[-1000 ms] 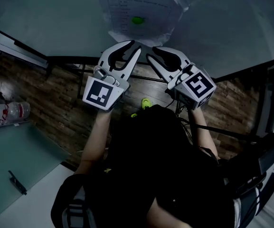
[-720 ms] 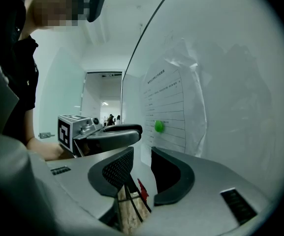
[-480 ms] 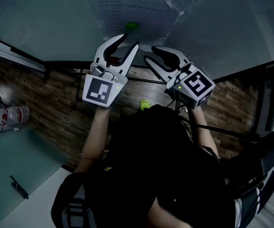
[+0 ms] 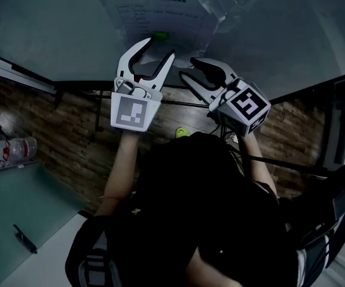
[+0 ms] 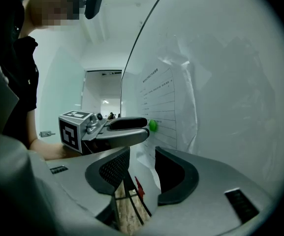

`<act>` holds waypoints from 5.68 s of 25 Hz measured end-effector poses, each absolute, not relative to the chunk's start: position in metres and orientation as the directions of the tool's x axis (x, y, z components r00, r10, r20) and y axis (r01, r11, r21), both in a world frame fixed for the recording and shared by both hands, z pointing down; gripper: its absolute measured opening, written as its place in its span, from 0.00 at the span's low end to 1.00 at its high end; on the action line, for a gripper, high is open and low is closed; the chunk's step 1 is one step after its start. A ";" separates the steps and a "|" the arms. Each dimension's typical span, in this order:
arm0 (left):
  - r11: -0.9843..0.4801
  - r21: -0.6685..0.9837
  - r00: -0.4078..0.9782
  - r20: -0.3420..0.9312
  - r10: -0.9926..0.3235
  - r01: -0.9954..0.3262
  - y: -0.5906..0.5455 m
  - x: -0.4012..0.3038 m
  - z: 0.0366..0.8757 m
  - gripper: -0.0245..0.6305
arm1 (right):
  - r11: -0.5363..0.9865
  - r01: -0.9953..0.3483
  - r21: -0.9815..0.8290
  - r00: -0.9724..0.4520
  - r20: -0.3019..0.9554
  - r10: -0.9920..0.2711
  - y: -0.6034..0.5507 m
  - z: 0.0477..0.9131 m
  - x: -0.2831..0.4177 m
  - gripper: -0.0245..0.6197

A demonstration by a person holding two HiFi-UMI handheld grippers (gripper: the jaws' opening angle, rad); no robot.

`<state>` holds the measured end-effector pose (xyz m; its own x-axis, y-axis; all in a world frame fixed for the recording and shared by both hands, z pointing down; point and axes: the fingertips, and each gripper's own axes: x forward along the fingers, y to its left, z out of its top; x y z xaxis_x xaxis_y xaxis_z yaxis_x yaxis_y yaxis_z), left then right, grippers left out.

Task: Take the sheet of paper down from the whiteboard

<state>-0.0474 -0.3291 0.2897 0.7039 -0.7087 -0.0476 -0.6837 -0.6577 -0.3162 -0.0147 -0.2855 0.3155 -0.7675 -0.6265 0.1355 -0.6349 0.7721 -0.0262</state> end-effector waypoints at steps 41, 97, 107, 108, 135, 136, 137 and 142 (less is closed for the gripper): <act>-0.425 -0.454 0.520 -0.105 -0.848 -0.783 -0.352 -0.055 0.289 0.26 | 0.728 -0.677 -0.110 -0.728 0.246 -0.640 -0.303 0.352 0.022 0.32; -0.472 -0.436 0.551 -0.067 -0.832 -0.766 -0.349 -0.050 0.293 0.25 | 0.693 -0.667 -0.271 -0.740 0.138 -0.658 -0.322 0.349 0.023 0.03; -0.492 -0.433 0.566 -0.052 -0.823 -0.755 -0.350 -0.051 0.294 0.25 | 0.697 -0.655 -0.293 -0.749 0.126 -0.651 -0.325 0.347 0.019 0.03; -0.496 -0.430 0.568 -0.047 -0.822 -0.754 -0.348 -0.050 0.295 0.25 | 0.698 -0.652 -0.294 -0.751 0.124 -0.649 -0.324 0.347 0.018 0.03; -0.517 -0.393 0.560 0.007 -0.829 -0.760 -0.343 -0.052 0.309 0.25 | 0.695 -0.621 -0.363 -0.774 0.140 -0.618 -0.313 0.356 0.016 0.03; -0.520 -0.391 0.560 0.015 -0.829 -0.759 -0.343 -0.051 0.309 0.25 | 0.692 -0.622 -0.366 -0.773 0.143 -0.618 -0.312 0.356 0.016 0.03; -0.525 -0.391 0.561 0.024 -0.827 -0.756 -0.342 -0.051 0.310 0.25 | 0.689 -0.623 -0.370 -0.772 0.147 -0.619 -0.311 0.356 0.016 0.03; -0.542 -0.393 0.577 0.036 -0.816 -0.742 -0.330 -0.058 0.310 0.25 | 0.678 -0.631 -0.378 -0.765 0.154 -0.626 -0.296 0.358 0.008 0.03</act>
